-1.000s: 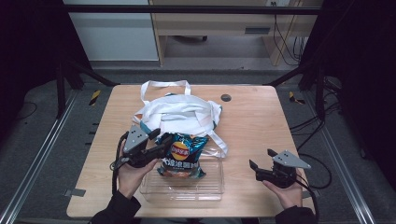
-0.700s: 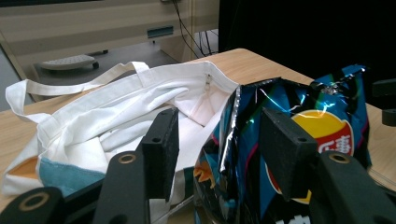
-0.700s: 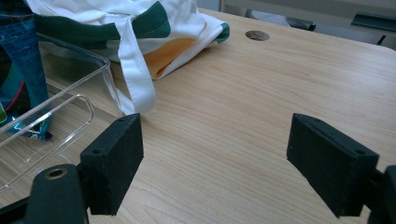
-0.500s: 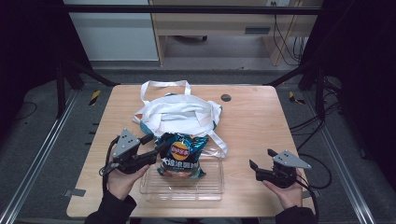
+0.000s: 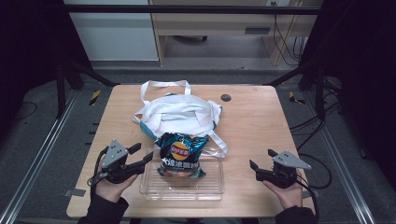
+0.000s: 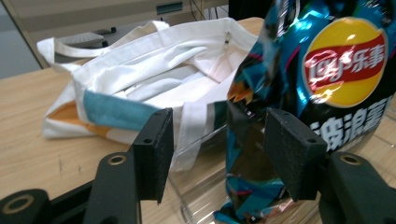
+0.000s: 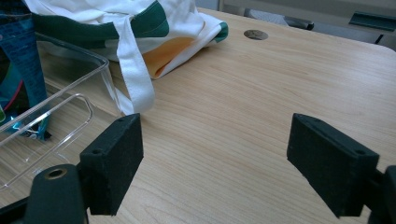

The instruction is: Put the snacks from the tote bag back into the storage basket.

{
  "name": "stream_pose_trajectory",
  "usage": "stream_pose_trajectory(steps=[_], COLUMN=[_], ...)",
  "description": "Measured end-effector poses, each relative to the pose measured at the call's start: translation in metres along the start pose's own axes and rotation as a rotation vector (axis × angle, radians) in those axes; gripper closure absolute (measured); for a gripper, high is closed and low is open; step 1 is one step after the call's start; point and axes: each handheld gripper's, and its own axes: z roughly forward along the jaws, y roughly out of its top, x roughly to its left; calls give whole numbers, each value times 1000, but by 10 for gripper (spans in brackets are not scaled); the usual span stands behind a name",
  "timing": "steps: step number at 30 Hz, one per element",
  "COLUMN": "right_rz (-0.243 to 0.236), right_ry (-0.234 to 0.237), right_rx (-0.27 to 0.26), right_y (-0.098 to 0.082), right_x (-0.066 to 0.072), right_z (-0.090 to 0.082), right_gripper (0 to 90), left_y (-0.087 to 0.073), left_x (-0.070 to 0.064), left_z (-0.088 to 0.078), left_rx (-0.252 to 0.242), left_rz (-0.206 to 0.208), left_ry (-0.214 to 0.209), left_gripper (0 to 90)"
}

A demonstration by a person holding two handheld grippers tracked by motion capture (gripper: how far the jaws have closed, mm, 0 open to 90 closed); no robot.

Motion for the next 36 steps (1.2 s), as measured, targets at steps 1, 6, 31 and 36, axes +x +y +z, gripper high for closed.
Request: stream_pose_trajectory(steps=[1, 6, 31, 36], right_rz=[0, 1, 2, 3], right_ry=[0, -2, -28, -31], right_rx=[0, 1, 34, 35], right_y=[0, 0, -1, -2], right_x=[0, 0, -2, -2], right_z=[0, 0, 1, 1], right_gripper=[187, 187, 182, 181], left_y=[-2, -13, -59, -64], left_x=[2, 11, 51, 58], left_z=[-1, -3, -15, -15], left_rx=[2, 12, 55, 69], left_rz=[-4, -11, -51, -59], left_ry=[3, 24, 96, 113], left_gripper=[429, 420, 399, 398])
